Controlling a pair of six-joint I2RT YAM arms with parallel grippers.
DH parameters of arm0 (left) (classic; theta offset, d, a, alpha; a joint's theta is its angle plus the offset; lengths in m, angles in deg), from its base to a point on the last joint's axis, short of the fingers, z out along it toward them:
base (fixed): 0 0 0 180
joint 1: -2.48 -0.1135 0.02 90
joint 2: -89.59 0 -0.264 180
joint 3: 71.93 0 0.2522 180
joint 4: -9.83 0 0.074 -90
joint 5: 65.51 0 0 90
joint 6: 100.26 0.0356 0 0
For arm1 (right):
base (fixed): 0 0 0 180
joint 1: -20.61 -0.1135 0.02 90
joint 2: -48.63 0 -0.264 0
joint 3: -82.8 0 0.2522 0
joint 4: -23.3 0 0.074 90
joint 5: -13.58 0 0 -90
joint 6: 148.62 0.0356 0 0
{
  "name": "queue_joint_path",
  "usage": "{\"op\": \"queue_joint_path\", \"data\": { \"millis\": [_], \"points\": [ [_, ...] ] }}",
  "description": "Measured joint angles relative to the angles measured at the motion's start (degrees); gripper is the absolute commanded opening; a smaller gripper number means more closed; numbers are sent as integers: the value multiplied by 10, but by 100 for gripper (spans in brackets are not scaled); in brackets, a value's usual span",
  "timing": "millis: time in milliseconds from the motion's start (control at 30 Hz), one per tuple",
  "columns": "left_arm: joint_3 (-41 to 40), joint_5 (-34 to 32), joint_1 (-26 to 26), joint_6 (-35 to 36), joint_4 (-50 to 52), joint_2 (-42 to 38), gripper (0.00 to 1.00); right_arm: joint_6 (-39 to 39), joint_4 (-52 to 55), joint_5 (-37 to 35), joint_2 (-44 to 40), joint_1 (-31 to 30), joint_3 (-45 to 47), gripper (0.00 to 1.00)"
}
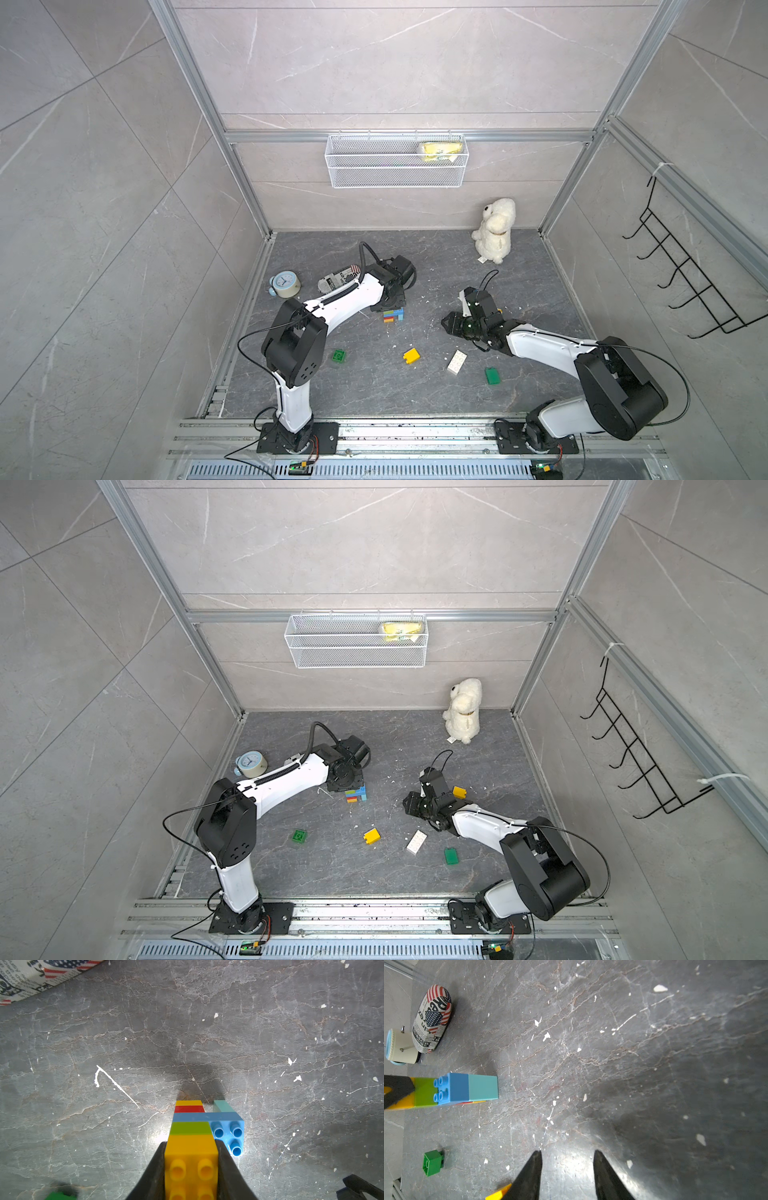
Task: Assemble the letter h with lego
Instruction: Assemble the lego brick with the lego brick, then adjust the lego brick at the center of the board.
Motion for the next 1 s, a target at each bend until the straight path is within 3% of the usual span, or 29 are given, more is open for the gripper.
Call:
{"op": "queue_joint_path", "data": {
  "millis": [100,267,533,733,1000],
  "points": [
    [0,0,0,0,0,-1,14,0,0,0,0,0,0,46],
    [16,1,-1,2,17,1,39,0,0,-3,0,0,0,49],
    [109,7,-1,14,67,7,75,0,0,-5,0,0,0,53],
    [93,8,-1,18,73,-21,77,0,4,-5,0,0,0,53],
    [-203,22,-1,-29,62,-270,76,0,6,-4,-24,0,0,53]
  ]
}}
